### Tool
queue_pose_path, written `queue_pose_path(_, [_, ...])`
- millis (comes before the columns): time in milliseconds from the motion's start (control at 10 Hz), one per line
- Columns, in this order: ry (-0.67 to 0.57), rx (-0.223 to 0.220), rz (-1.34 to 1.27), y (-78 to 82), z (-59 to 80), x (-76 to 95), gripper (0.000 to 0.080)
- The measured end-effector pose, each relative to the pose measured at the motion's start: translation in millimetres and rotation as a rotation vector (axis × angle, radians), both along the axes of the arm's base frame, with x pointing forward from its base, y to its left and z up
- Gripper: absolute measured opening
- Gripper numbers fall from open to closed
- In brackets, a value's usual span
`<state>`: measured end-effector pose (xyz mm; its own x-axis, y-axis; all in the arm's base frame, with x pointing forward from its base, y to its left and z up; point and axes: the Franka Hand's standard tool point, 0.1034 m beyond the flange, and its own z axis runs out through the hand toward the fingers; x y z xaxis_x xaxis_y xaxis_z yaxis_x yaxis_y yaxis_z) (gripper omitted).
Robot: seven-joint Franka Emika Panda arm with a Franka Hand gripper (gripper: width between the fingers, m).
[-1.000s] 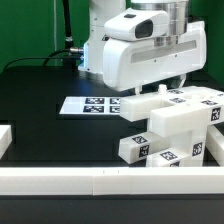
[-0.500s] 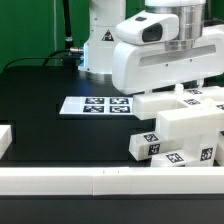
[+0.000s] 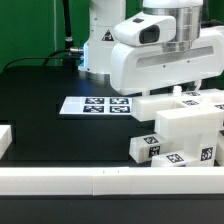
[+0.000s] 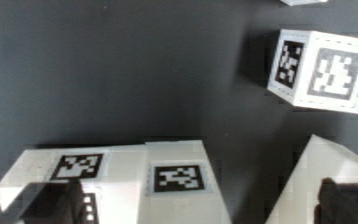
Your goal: Assemble chair
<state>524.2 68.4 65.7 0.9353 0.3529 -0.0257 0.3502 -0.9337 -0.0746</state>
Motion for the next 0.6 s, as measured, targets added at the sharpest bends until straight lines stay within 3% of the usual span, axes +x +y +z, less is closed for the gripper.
queue_pose_path(300, [0.016,-0.004,-0.029,8.1,-2.6,-21.2,0.0649])
queue_pose_path(600, [0.017,-0.005,-0.03,7.0,-4.0,-23.3,0.0649])
